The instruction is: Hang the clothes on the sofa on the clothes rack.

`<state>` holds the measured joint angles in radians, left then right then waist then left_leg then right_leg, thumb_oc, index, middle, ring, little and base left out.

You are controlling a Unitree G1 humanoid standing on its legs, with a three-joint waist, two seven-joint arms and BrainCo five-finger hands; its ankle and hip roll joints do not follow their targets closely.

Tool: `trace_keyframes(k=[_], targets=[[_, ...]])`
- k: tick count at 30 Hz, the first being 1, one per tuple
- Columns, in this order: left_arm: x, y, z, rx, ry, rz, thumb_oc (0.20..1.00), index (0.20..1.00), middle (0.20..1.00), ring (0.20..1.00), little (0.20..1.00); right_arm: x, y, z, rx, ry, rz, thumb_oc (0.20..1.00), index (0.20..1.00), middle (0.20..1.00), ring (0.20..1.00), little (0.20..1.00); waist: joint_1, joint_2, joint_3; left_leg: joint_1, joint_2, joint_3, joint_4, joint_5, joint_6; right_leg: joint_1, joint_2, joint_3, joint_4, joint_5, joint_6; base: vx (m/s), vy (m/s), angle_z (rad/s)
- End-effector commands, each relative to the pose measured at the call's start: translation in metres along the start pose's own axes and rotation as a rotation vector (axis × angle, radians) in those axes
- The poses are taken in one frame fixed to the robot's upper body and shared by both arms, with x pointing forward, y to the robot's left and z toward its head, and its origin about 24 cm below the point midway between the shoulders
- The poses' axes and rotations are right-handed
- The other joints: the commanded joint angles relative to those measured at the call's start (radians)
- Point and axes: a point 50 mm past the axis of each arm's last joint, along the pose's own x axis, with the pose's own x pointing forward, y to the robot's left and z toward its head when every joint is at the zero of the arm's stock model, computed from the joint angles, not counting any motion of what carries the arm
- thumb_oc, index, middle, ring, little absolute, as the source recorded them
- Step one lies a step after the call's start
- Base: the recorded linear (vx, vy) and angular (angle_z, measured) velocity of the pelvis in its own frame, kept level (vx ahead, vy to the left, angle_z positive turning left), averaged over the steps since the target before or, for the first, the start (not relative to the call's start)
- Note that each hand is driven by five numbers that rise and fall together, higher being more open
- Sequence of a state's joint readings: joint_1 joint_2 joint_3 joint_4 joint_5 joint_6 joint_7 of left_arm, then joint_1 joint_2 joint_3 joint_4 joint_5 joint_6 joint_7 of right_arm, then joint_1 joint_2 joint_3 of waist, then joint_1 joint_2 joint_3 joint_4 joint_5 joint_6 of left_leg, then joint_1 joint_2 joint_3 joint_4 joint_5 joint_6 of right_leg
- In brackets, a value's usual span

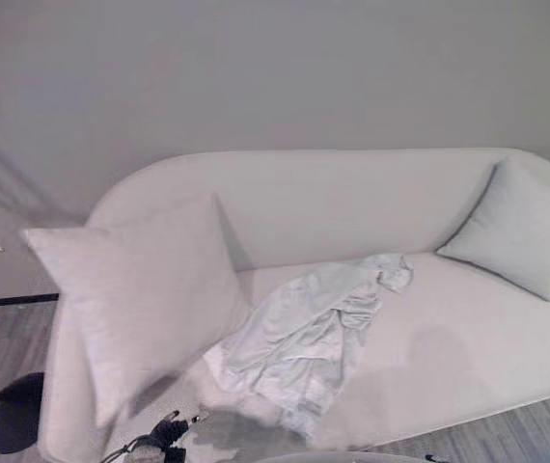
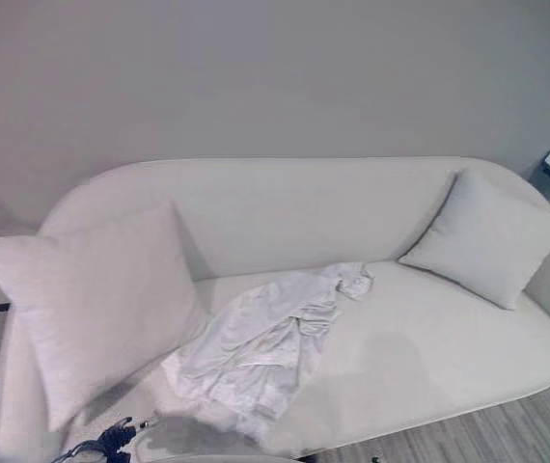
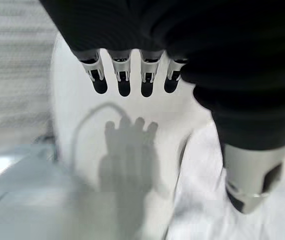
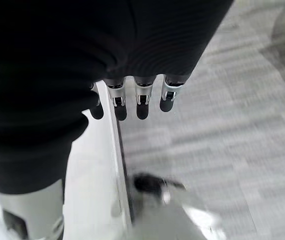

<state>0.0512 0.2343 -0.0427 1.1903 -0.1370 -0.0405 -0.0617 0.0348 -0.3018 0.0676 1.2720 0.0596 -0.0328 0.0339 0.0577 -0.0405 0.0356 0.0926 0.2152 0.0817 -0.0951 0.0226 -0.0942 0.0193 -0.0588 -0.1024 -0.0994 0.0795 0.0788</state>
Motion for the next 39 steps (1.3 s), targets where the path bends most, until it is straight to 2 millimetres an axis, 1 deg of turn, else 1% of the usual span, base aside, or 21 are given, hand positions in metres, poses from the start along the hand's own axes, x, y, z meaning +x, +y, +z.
trace_keyframes(k=[1,2,4,5,6,7,10,12,13,16,17,18,19,20,24,27,31,32,34,36,39], targets=[[0.006,-0.015,0.054,0.05,-0.159,-0.061,1.0,1.0,1.0,1.0,1.0,-0.002,-0.036,0.025,0.046,-0.097,-0.111,1.0,1.0,1.0,1.0,1.0,-0.005,0.009,0.07,-0.076,0.035,-0.053,0.222,0.051,0.064,0.022,-0.044,0.012,0.012,0.013,-0.033,0.05,-0.383,0.31],[0.006,-0.015,0.054,0.05,-0.159,-0.061,1.0,1.0,1.0,1.0,1.0,-0.002,-0.036,0.025,0.046,-0.097,-0.111,1.0,1.0,1.0,1.0,1.0,-0.006,0.01,0.07,-0.078,0.036,-0.054,0.225,0.049,0.064,0.022,-0.043,0.011,0.012,0.013,-0.033,0.05,-0.392,0.52],[0.005,-0.017,0.062,0.05,-0.193,-0.066,1.0,1.0,1.0,1.0,1.0,-0.003,-0.044,0.031,0.048,-0.115,-0.134,1.0,1.0,1.0,1.0,1.0,0.004,0.0,0.103,-0.137,0.021,-0.06,0.338,0.039,0.059,0.043,-0.047,0.003,0.012,0.017,-0.04,0.03,-0.174,0.45],[0.004,-0.015,0.068,0.048,-0.211,-0.064,1.0,1.0,1.0,1.0,1.0,-0.003,-0.046,0.036,0.05,-0.127,-0.142,1.0,1.0,1.0,1.0,1.0,0.013,0.0,0.114,-0.165,-0.009,-0.072,0.345,0.029,0.056,0.05,-0.042,0.007,0.012,0.01,-0.042,0.07,-0.126,0.4],[0.004,-0.014,0.073,0.045,-0.227,-0.063,1.0,1.0,1.0,1.0,1.0,-0.003,-0.047,0.038,0.052,-0.131,-0.146,1.0,1.0,1.0,1.0,1.0,0.024,0.0,0.119,-0.189,-0.037,-0.083,0.324,0.023,0.052,0.058,-0.036,0.013,0.012,0.002,-0.044,0.11,-0.06,0.31],[0.003,-0.012,0.076,0.041,-0.238,-0.061,1.0,1.0,1.0,1.0,1.0,-0.003,-0.048,0.038,0.058,-0.134,-0.147,1.0,1.0,1.0,1.0,1.0,0.037,0.002,0.119,-0.19,-0.057,-0.082,0.264,0.018,0.051,0.064,-0.027,0.021,0.012,-0.007,-0.047,0.17,-0.014,0.18],[0.002,-0.013,0.086,0.033,-0.276,-0.061,1.0,1.0,1.0,1.0,1.0,-0.003,-0.05,0.038,0.084,-0.133,-0.16,1.0,1.0,1.0,1.0,1.0,0.062,0.02,0.099,-0.219,-0.082,-0.049,0.041,0.056,0.04,0.077,-0.007,0.028,0.012,-0.022,-0.045,0.19,0.075,-0.01],[0.001,-0.012,0.089,0.026,-0.289,-0.059,1.0,1.0,1.0,1.0,1.0,-0.003,-0.05,0.039,0.09,-0.137,-0.161,1.0,1.0,1.0,1.0,1.0,0.071,0.02,0.099,-0.228,-0.085,-0.054,0.02,0.058,0.036,0.091,-0.011,0.036,0.012,-0.019,-0.044,0.17,0.121,-0.01],[-0.001,-0.01,0.096,0.013,-0.319,-0.055,1.0,1.0,1.0,1.0,1.0,-0.002,-0.044,0.041,0.084,-0.137,-0.144,1.0,1.0,1.0,1.0,1.0,0.066,0.034,0.072,-0.202,-0.09,-0.077,0.008,0.058,0.03,0.085,-0.012,0.038,0.012,-0.016,-0.048,0.16,0.13,0.03],[-0.003,-0.007,0.104,0.004,-0.356,-0.043,1.0,1.0,1.0,1.0,1.0,0.0,-0.037,0.045,0.073,-0.141,-0.12,1.0,1.0,1.0,1.0,1.0,0.069,0.023,0.049,-0.181,-0.11,-0.076,0.008,0.041,0.031,0.086,-0.029,0.049,0.012,-0.003,-0.052,0.23,0.256,-0.48],[-0.005,-0.002,0.109,0.021,-0.378,-0.026,1.0,1.0,1.0,1.0,1.0,0.0,-0.034,0.047,0.067,-0.143,-0.112,1.0,1.0,1.0,1.0,1.0,0.063,0.011,0.03,-0.161,-0.138,-0.072,0.008,0.021,0.039,0.091,-0.049,0.06,0.012,0.011,-0.055,0.17,0.252,-0.7],[-0.007,0.0,0.111,0.021,-0.39,-0.024,1.0,1.0,1.0,1.0,1.0,0.0,-0.034,0.047,0.066,-0.142,-0.111,1.0,1.0,1.0,1.0,1.0,0.062,0.007,0.026,-0.154,-0.152,-0.071,0.008,0.017,0.044,0.095,-0.06,0.062,0.012,0.02,-0.057,0.28,0.421,-0.51],[-0.01,0.003,0.12,0.044,-0.428,-0.012,1.0,1.0,1.0,1.0,1.0,0.0,-0.034,0.054,0.056,-0.154,-0.108,1.0,1.0,1.0,1.0,1.0,0.065,0.0,0.029,-0.136,-0.175,-0.069,0.008,0.011,0.05,0.104,-0.088,0.063,0.026,0.029,-0.056,0.16,0.265,-0.31],[-0.01,0.003,0.12,0.044,-0.428,-0.012,1.0,1.0,1.0,1.0,1.0,0.001,-0.034,0.054,0.056,-0.154,-0.108,1.0,1.0,1.0,1.0,1.0,0.065,0.0,0.03,-0.134,-0.175,-0.069,0.008,0.011,0.05,0.105,-0.088,0.063,0.026,0.029,-0.056,0.15,0.246,-0.11],[-0.02,0.01,0.134,0.081,-0.499,0.003,1.0,1.0,1.0,1.0,1.0,-0.001,-0.041,0.063,0.058,-0.188,-0.121,1.0,1.0,1.0,1.0,1.0,0.062,0.01,0.052,-0.092,-0.189,-0.061,0.008,0.001,0.06,0.063,-0.115,0.078,0.173,0.024,-0.059,0.1,0.22,-0.14],[-0.026,0.014,0.144,0.099,-0.549,0.012,1.0,1.0,1.0,1.0,1.0,-0.004,-0.046,0.072,0.071,-0.23,-0.135,1.0,1.0,1.0,1.0,1.0,0.051,0.032,0.104,-0.06,-0.182,-0.061,0.008,-0.005,0.059,0.013,-0.094,0.098,0.253,0.011,-0.052,0.05,0.149,-0.18],[-0.038,0.02,0.164,0.127,-0.63,0.031,1.0,1.0,1.0,1.0,1.0,-0.007,-0.054,0.076,0.069,-0.27,-0.161,1.0,1.0,1.0,1.0,1.0,0.015,0.039,0.134,-0.045,-0.194,-0.098,0.008,-0.028,0.073,-0.095,-0.057,0.095,0.085,0.014,-0.053,0.05,-0.035,0.06],[-0.041,0.018,0.174,0.146,-0.659,0.018,1.0,1.0,1.0,1.0,1.0,-0.008,-0.055,0.078,0.054,-0.271,-0.161,1.0,1.0,1.0,1.0,1.0,0.011,0.037,0.148,-0.051,-0.194,-0.104,0.008,-0.026,0.077,-0.091,-0.058,0.112,0.037,0.022,-0.049,0.01,-0.117,0.29],[-0.046,0.013,0.184,0.174,-0.702,0.01,1.0,1.0,1.0,1.0,1.0,-0.008,-0.05,0.078,0.075,-0.298,-0.144,1.0,1.0,1.0,1.0,1.0,0.006,0.02,0.156,-0.05,-0.197,-0.125,0.008,-0.034,0.081,-0.103,-0.053,0.124,0.034,0.032,-0.047,0.02,-0.131,0.52],[-0.052,0.006,0.197,0.223,-0.75,0.002,1.0,1.0,1.0,1.0,1.0,-0.014,-0.052,0.096,0.065,-0.374,-0.144,1.0,1.0,1.0,1.0,1.0,0.001,0.008,0.159,-0.059,-0.19,-0.122,0.008,-0.037,0.083,-0.1,-0.057,0.107,0.015,0.037,-0.044,0.03,-0.131,0.77],[-0.064,-0.008,0.224,0.301,-0.836,-0.016,1.0,1.0,1.0,1.0,1.0,-0.022,-0.062,0.12,0.049,-0.465,-0.172,1.0,1.0,1.0,1.0,1.0,0.001,0.005,0.18,-0.089,-0.177,-0.123,0.008,-0.023,0.082,-0.111,-0.051,0.091,0.012,0.034,-0.033,-0.02,-0.114,0.26]])
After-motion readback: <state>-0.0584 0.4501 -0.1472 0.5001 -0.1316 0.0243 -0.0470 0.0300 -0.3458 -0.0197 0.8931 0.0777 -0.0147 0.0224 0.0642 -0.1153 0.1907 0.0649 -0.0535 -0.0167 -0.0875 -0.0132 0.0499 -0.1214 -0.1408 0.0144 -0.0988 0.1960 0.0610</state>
